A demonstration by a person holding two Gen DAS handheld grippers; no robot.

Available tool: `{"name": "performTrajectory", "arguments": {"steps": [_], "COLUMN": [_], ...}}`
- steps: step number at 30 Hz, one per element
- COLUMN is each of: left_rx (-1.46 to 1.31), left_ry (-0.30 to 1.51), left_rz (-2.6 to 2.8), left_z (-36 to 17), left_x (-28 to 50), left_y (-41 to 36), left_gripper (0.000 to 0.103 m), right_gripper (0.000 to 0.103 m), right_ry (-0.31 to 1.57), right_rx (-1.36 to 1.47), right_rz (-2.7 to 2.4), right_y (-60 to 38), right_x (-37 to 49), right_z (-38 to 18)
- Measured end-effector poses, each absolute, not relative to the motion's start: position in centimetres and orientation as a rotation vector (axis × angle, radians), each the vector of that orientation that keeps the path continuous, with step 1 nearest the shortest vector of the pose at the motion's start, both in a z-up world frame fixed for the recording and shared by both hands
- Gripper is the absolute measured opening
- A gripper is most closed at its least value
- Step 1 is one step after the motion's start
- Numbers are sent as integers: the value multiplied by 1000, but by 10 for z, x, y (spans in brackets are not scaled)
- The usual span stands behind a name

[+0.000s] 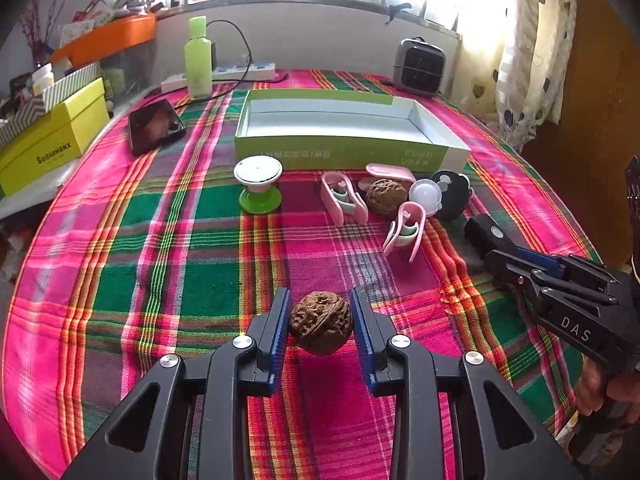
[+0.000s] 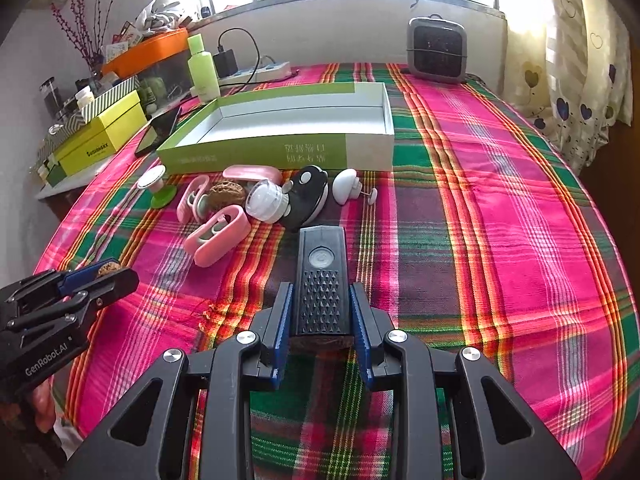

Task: Organize objects
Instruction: 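Close left tool on the walnut and lift it, then carry walnut and grater over the box, open left tool to drop walnut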

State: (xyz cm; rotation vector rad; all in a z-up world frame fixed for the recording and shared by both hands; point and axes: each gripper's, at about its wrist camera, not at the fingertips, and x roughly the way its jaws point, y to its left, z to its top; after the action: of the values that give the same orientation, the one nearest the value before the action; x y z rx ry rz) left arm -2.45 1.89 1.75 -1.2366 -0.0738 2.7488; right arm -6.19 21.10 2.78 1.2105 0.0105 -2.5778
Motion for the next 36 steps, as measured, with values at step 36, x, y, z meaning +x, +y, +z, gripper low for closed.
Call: {"name": "performTrajectory", "arguments": {"steps": [36], "left_rx": [-1196], "left_ry": [-79], "left_rz": [2714], "left_z": [45], "left_x": [-74], "left_y": [29], "left_gripper": [28], "right_gripper": [28], "right_ry": [13], "right_rx": [1134], "right_rz": [-2558], "right_y": [201], "right_x": [-95], "right_z": [66]}}
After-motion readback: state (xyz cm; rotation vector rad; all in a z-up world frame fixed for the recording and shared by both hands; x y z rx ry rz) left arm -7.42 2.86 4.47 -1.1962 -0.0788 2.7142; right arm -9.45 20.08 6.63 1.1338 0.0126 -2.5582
